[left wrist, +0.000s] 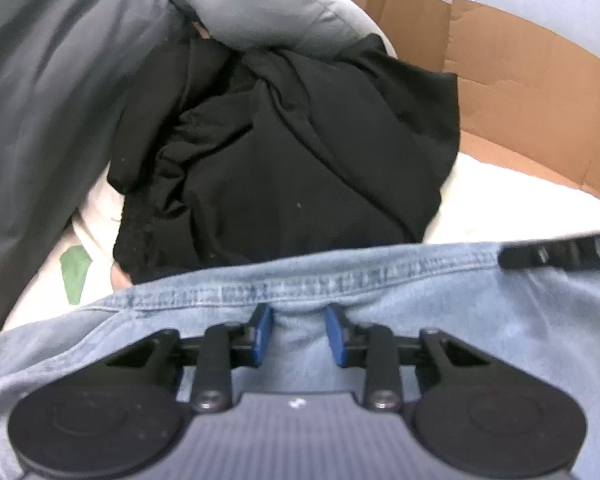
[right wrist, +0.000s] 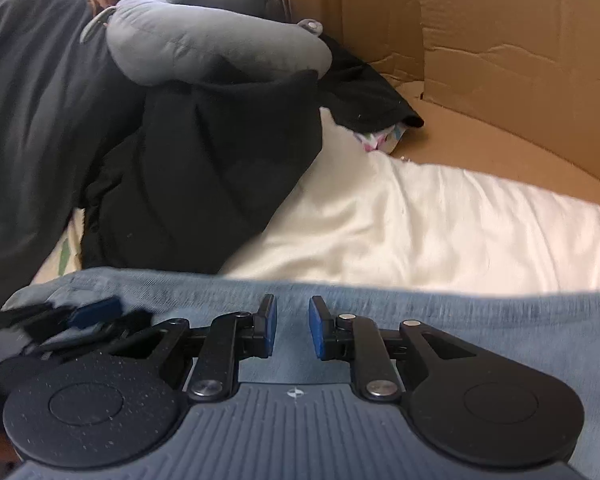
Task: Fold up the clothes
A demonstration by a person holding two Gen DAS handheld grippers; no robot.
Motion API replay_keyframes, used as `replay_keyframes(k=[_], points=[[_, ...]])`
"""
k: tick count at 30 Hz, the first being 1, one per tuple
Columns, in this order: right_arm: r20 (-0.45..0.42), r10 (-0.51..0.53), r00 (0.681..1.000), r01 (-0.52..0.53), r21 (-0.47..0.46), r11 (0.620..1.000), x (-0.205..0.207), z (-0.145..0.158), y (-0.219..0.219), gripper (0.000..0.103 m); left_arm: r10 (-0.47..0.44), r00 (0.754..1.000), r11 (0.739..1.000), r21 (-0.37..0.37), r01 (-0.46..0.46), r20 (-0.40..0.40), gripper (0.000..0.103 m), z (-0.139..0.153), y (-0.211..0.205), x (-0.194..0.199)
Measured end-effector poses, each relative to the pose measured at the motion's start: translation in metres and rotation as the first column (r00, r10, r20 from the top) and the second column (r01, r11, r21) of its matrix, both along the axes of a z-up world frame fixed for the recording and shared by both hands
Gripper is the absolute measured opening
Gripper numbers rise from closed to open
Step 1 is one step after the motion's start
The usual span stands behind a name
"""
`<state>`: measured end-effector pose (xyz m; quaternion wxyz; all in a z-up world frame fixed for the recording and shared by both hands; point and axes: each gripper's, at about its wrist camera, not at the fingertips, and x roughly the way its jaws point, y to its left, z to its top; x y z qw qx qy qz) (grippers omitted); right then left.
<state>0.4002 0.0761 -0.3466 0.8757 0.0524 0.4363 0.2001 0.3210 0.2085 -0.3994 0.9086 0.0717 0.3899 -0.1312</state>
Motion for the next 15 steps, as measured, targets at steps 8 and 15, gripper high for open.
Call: replay_keyframes(k=[8,15], points=[[-0.018,0.027,0.999,-0.027,0.008,1.0,-0.019,-0.013,0.021,0.023,0.033,0.999,0.999,-0.017,-0.032,0.041,0.028,-0.004,-0.004,0.015],[-0.034,0.005,0.999,-0.006,-0.031,0.999,-0.002,-0.023,0.041,0.023,0.031,0.999,0.999,-0.022,-0.03,0.039,0.021,0.002,-0.003,0.028]])
